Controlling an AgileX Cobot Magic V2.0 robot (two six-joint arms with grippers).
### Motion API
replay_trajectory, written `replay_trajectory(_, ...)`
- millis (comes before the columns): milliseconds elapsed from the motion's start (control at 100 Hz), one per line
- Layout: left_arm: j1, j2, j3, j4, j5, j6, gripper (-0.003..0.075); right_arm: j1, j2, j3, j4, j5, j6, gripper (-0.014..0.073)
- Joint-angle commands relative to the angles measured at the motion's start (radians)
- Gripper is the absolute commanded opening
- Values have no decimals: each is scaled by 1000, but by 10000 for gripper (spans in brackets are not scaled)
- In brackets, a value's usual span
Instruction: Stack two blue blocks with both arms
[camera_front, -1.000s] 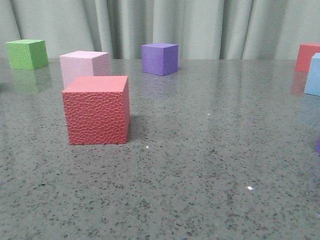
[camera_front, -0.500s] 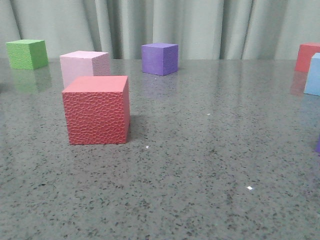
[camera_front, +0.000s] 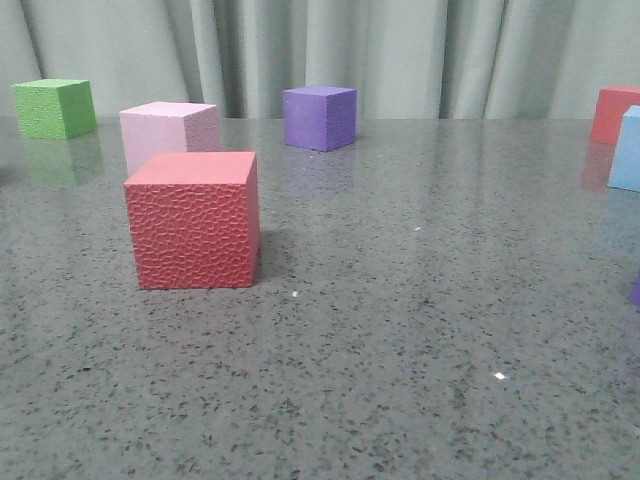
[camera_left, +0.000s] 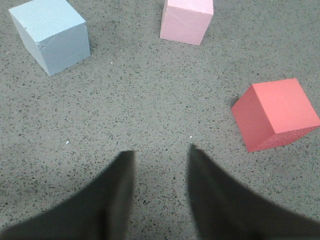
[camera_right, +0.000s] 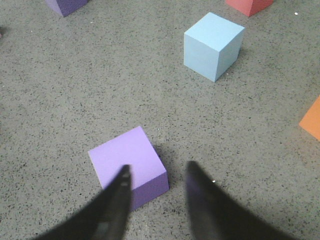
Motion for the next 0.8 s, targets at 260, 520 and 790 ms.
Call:
replay_trajectory(260,1,6,-35,-20,-56,0,656,-4,15,-35,6,-85,-8,640)
replay_trajectory(520,1,6,-35,-20,-54,0,655,-4,30,-35,32,-139,39,640)
replay_trajectory(790,1,6,-35,-20,-54,0,650,-5,198,-93,-42,-229,180,640)
